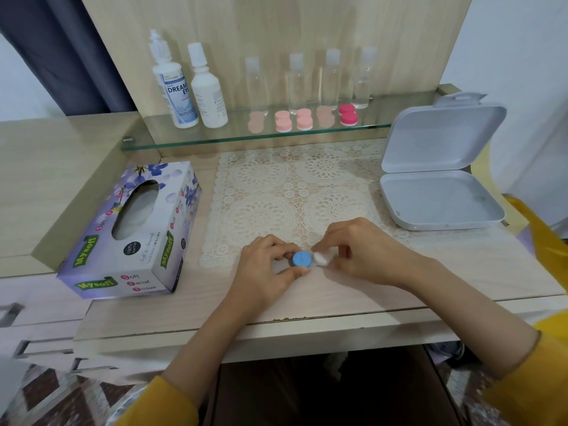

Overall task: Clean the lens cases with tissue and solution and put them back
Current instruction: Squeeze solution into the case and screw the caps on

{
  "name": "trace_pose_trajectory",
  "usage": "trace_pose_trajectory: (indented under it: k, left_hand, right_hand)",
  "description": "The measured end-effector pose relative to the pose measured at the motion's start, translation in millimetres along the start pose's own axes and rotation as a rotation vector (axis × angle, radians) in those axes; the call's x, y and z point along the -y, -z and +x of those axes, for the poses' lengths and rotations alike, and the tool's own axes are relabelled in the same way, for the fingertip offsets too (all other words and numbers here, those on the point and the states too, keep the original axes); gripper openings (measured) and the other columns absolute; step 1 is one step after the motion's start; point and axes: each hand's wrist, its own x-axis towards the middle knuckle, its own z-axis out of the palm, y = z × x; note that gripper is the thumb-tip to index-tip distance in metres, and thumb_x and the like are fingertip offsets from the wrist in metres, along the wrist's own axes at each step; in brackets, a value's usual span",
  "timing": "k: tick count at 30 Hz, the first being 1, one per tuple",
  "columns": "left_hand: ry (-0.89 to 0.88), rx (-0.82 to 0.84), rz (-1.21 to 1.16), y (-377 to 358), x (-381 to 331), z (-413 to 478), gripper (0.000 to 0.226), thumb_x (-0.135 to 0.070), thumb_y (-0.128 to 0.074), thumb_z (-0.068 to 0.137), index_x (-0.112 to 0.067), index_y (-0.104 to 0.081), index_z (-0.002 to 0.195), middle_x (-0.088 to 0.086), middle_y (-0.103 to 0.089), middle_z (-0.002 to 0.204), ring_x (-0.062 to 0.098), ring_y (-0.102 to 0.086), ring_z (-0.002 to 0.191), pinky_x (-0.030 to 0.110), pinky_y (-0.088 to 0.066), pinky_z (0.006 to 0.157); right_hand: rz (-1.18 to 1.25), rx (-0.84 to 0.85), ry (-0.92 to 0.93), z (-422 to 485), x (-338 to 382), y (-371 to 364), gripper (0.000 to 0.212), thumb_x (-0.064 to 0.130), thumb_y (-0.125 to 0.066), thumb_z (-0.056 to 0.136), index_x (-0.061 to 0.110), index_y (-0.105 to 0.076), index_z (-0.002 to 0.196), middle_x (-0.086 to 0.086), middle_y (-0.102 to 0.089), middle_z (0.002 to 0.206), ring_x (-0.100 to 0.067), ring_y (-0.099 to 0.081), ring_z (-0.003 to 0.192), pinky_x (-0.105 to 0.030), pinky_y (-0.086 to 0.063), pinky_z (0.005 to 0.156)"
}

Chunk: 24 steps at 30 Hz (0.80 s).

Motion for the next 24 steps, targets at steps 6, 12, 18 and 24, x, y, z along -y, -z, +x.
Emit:
trace_pose_trajectory:
  k: [6, 12, 18, 24]
  left_hand:
    - [-0.007, 0.001, 0.011, 0.1, -0.5, 0.4, 0.024, -0.029, -0.078, 0.070, -0.022, -0.071, 0.092, -0.016, -0.053, 0.080, 0.000, -0.048, 0.083, 0.035, -0.039, 0.087]
    - [-0.012, -0.008, 0.009, 0.0, -0.6, 0.3, 0.024, -0.031, -0.077, 0.070, -0.022, -0.072, 0.091, -0.012, -0.056, 0.081, 0.001, -0.049, 0.082, 0.034, -0.038, 0.086]
    - [-0.023, 0.008, 0.018, -0.1, -1.4, 0.0, 0.024, -0.029, -0.077, 0.070, -0.024, -0.071, 0.093, -0.017, -0.054, 0.080, -0.001, -0.047, 0.081, 0.032, -0.037, 0.086]
    - [-0.029, 0.003, 0.020, -0.2, -1.7, 0.3, 0.028, -0.039, -0.073, 0.068, -0.024, -0.071, 0.092, -0.012, -0.057, 0.081, 0.004, -0.050, 0.083, 0.035, -0.039, 0.086]
  right_hand:
    - [-0.126, 0.022, -0.102, 4.6, 7.1, 1.2, 0.035, 0.042, -0.076, 0.068, 0.016, -0.055, 0.081, 0.009, -0.050, 0.077, -0.009, -0.042, 0.070, -0.023, -0.031, 0.057]
    - [-0.034, 0.031, 0.002, -1.1, 1.0, -0.8, 0.029, 0.009, -0.063, 0.078, 0.021, -0.070, 0.104, 0.006, -0.067, 0.098, 0.004, -0.039, 0.061, -0.020, -0.040, 0.062]
    - [-0.136, -0.004, -0.108, 0.1, 3.6, 0.8, 0.035, 0.042, -0.075, 0.068, 0.017, -0.062, 0.087, 0.007, -0.056, 0.085, -0.007, -0.044, 0.071, -0.024, -0.033, 0.061]
    - [-0.042, 0.026, -0.022, -4.5, -0.8, 0.0, 0.033, 0.008, -0.062, 0.078, 0.023, -0.069, 0.106, 0.008, -0.067, 0.100, 0.004, -0.038, 0.062, -0.021, -0.039, 0.063]
